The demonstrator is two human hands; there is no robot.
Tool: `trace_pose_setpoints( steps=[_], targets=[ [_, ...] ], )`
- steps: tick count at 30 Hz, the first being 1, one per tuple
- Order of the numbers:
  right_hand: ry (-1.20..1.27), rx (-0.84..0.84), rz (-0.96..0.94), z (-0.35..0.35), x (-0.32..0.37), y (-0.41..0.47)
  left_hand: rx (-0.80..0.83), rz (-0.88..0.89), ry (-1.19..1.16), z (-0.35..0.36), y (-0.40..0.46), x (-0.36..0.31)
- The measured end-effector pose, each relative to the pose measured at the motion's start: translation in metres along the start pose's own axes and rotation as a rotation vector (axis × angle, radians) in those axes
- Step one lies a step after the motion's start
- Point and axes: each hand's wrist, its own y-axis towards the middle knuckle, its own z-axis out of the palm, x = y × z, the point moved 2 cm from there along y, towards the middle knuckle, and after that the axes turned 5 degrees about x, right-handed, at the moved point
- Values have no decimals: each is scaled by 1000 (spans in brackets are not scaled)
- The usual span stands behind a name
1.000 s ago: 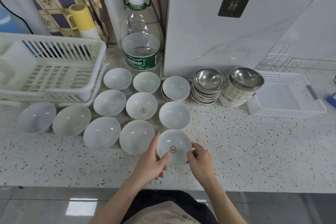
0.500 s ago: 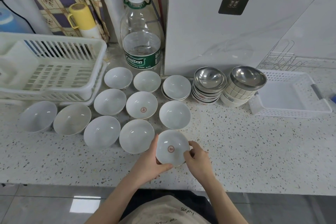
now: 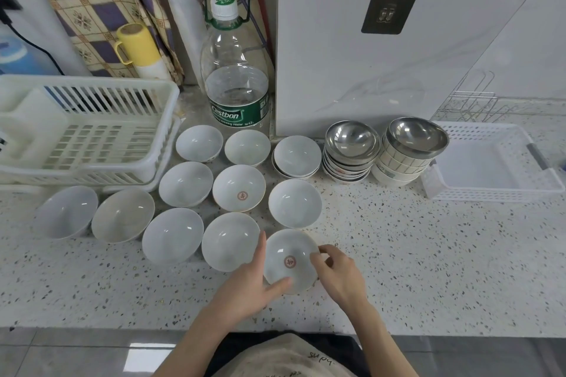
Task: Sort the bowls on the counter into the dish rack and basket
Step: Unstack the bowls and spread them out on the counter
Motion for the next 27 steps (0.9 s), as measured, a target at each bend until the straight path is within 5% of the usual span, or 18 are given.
trace_pose_setpoints(
  steps=[12, 20, 27],
  targets=[
    [323, -491, -6, -115, 37, 46, -346, -53, -41, -103, 118, -62],
    [347, -518, 39, -142, 64, 83, -358, -158, 42, -117, 171, -75],
    [201, -530, 88, -138, 76, 102, -362, -159, -145, -116, 181, -71]
  ],
)
